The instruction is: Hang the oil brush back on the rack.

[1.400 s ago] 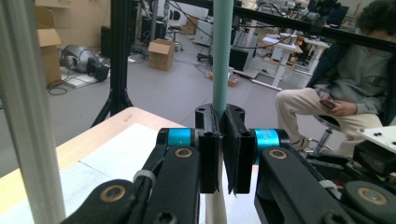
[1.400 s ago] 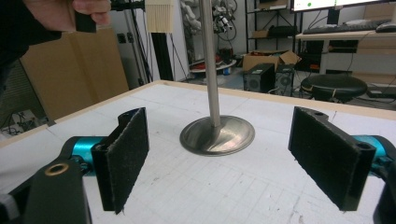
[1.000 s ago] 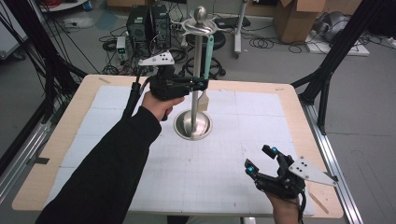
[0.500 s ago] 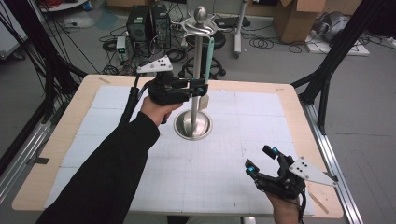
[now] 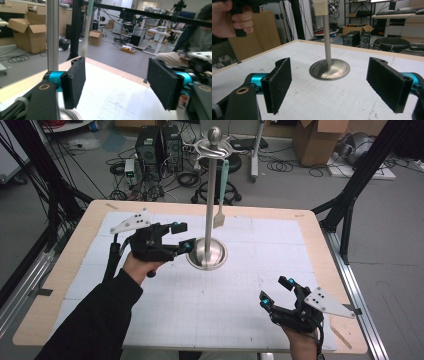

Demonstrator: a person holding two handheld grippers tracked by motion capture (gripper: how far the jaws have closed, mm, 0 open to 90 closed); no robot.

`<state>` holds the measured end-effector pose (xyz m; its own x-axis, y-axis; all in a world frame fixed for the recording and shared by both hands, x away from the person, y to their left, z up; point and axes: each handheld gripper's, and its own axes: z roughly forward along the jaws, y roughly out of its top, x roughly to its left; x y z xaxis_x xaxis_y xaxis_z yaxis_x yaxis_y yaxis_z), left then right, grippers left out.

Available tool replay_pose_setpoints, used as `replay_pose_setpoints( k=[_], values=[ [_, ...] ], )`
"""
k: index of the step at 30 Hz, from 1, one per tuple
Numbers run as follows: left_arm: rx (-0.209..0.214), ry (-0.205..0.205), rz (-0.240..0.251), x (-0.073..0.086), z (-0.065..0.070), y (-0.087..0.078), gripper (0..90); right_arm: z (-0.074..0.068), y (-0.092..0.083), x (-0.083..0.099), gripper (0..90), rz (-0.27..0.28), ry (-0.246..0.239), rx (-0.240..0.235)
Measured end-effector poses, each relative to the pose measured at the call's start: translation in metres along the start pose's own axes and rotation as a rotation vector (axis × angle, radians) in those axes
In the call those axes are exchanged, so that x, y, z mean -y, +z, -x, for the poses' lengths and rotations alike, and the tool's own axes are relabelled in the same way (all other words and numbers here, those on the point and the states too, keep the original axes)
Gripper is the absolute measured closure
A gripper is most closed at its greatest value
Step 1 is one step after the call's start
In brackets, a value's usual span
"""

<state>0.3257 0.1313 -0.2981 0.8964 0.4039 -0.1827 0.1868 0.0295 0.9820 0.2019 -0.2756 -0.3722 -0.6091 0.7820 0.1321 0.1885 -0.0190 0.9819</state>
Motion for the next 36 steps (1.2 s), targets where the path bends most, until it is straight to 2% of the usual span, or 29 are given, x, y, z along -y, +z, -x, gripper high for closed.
replay_pose_setpoints(
  k=[3,5,9,16,21,25,30,36],
  values=[
    [-0.04,0.019,-0.034,0.014,0.004,-0.014,23.0,0.0,0.002,0.001,18.7,-0.011,-0.013,0.004],
    [-0.062,0.034,-0.037,0.024,0.008,-0.025,16.0,-0.001,0.003,0.001,18.7,-0.023,-0.025,0.012],
    [-0.097,0.062,-0.026,0.05,0.016,-0.047,16.2,-0.002,0.005,0.003,18.7,-0.04,-0.027,0.013],
    [-0.157,0.026,-0.026,0.079,0.012,-0.078,16.4,-0.003,0.007,0.006,18.7,-0.074,-0.064,0.043],
    [-0.2,0.017,-0.016,0.09,0.005,-0.095,16.7,-0.002,0.008,0.01,18.7,-0.09,-0.063,0.056],
    [-0.22,0.039,-0.017,0.096,0.005,-0.104,16.8,-0.002,0.008,0.012,18.7,-0.089,-0.061,0.052],
    [-0.225,0.034,-0.013,0.102,0.004,-0.109,16.9,0.0,0.008,0.015,18.7,-0.088,-0.061,0.058],
    [-0.232,0.028,0.01,0.101,0.002,-0.113,16.9,-0.001,0.008,0.015,18.7,-0.091,-0.06,0.058]
  ],
)
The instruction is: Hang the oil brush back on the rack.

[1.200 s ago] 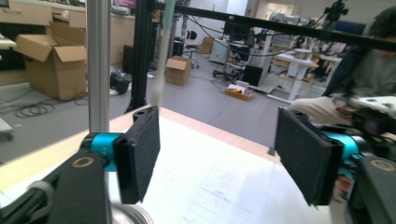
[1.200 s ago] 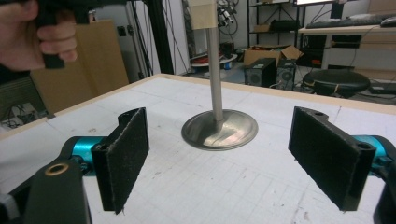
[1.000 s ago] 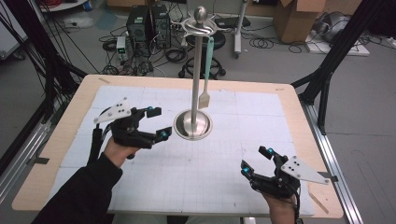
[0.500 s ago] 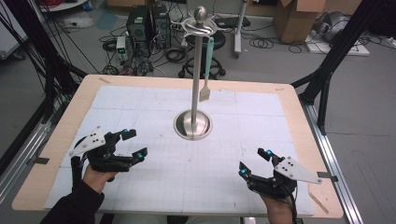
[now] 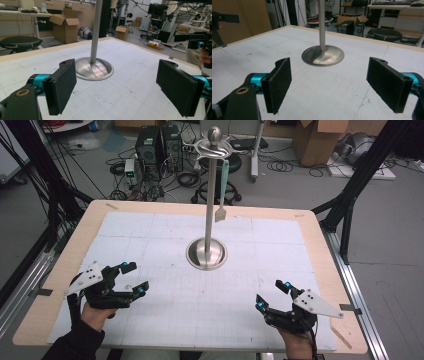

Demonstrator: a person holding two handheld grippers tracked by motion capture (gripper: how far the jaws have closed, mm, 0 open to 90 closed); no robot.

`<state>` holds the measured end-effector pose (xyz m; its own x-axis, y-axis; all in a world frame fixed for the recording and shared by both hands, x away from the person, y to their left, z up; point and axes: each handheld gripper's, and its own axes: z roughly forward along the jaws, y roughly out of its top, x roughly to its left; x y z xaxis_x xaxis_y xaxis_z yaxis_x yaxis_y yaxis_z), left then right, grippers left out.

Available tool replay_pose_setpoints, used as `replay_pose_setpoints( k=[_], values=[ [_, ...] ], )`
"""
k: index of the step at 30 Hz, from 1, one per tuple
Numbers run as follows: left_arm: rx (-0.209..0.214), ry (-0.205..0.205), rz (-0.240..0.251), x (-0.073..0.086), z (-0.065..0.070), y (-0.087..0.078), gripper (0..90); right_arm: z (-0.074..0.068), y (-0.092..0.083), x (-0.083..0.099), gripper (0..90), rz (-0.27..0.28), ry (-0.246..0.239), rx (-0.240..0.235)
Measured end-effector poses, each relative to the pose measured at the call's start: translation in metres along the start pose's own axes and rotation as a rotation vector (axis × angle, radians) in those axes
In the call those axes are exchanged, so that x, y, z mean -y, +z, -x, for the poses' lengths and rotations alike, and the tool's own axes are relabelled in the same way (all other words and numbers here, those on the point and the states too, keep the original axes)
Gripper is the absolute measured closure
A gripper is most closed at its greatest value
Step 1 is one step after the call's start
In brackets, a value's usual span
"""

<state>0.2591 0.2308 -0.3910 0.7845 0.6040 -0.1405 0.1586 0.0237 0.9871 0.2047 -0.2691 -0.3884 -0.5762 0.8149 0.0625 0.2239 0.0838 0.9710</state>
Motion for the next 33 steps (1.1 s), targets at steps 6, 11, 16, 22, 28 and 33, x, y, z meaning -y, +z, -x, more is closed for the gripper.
replay_pose_setpoints(
  k=[6,11,16,22,28,33],
  values=[
    [-0.008,-0.003,0.008,-0.0009,-0.002,-0.0024,16.9,-0.0011,0.0003,0.0,18.7,0.0,-0.001,-0.001],
    [-0.009,-0.002,0.008,-0.0002,-0.0018,-0.0017,16.9,-0.0002,0.0004,-0.0002,18.7,-0.002,0.002,0.003],
    [-0.009,-0.002,0.011,-0.0003,-0.0016,-0.0014,16.9,-0.0011,-0.0006,-0.0005,18.7,0.001,0.0,0.004],
    [-0.012,-0.001,0.009,-0.0003,-0.002,-0.0018,16.9,-0.0011,-0.0004,-0.0004,18.7,-0.001,0.002,0.006],
    [-0.013,-0.002,0.01,-0.0002,-0.0019,-0.0018,16.9,-0.0016,-0.0009,-0.0009,18.7,0.0,0.001,0.004],
    [-0.013,0.0,0.009,0.0,-0.0017,-0.002,16.9,-0.0014,-0.0011,-0.0012,18.7,0.003,-0.001,0.006]
  ],
)
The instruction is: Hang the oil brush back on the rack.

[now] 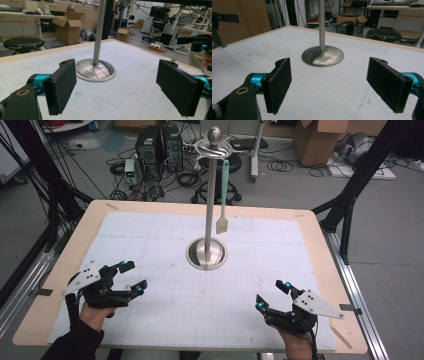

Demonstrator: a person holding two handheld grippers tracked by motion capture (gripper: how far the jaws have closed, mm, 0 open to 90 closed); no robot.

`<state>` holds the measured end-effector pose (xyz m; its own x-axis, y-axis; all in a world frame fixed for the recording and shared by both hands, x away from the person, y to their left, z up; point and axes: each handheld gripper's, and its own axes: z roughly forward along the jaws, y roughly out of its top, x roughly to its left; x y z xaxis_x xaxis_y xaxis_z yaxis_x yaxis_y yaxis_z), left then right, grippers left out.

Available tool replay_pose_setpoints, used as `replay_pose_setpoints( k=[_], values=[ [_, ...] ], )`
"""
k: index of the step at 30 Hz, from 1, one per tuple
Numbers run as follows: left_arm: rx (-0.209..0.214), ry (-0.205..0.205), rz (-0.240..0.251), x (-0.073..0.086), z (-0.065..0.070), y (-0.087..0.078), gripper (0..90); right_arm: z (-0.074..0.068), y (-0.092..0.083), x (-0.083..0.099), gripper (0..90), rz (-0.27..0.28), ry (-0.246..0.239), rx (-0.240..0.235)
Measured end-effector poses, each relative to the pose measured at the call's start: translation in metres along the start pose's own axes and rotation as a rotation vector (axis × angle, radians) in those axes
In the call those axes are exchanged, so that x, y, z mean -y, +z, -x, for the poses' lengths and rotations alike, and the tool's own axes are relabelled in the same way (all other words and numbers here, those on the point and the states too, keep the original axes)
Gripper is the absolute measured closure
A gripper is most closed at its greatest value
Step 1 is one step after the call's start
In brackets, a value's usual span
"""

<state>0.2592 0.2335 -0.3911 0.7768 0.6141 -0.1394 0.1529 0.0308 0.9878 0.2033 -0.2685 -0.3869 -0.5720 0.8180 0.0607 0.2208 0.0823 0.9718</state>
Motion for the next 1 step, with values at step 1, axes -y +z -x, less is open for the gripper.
replay_pose_setpoints(
  k=[1],
  values=[
    [-0.001,-0.003,-0.002,0.0001,0.0,-0.0003,16.9,0.0001,0.0,-0.0002,18.7,0.001,-0.001,0.0]
  ],
)
